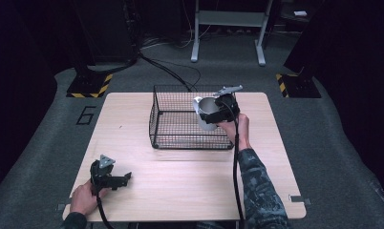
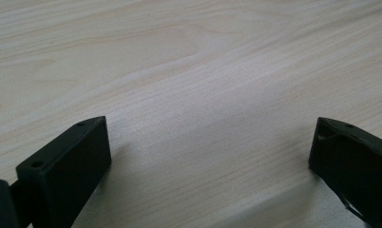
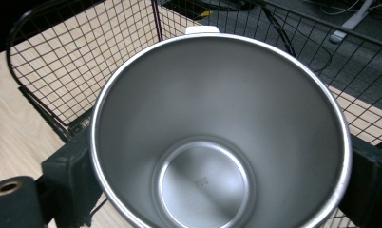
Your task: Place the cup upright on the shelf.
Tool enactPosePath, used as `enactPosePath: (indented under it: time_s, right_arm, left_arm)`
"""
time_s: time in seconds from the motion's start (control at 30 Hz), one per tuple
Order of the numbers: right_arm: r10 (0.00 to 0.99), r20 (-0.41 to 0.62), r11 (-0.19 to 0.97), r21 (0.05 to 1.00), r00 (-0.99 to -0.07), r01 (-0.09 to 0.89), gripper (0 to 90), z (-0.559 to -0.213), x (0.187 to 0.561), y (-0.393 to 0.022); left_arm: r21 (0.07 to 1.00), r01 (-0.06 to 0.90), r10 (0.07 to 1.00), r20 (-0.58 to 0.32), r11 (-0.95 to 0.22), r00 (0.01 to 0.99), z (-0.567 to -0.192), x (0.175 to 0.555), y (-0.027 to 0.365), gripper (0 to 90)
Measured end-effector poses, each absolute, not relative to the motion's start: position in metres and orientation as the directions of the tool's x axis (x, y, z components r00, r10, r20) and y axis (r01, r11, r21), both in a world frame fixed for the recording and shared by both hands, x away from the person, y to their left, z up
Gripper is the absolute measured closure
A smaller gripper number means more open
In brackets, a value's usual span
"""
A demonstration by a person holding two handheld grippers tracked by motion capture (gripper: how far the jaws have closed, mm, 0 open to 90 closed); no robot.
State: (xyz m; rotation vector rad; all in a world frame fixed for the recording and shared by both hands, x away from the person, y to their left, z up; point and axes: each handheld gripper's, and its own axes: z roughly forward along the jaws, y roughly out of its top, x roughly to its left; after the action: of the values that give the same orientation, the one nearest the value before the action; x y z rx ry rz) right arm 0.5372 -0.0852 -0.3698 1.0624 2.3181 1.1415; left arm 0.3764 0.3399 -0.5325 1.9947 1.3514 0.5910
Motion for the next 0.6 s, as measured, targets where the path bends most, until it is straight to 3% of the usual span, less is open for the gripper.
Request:
enactPosePath:
  time_s: [0.6]
  right_arm:
    - [0.77,0.03,0.397,0.759,-0.637,0.516,7.1,-0.398,0.562,-0.071]
  left_arm:
    - [0.727,0.639,0.931,0.002,-0.251,0.364,-0.533,0.376,0.339,0.1]
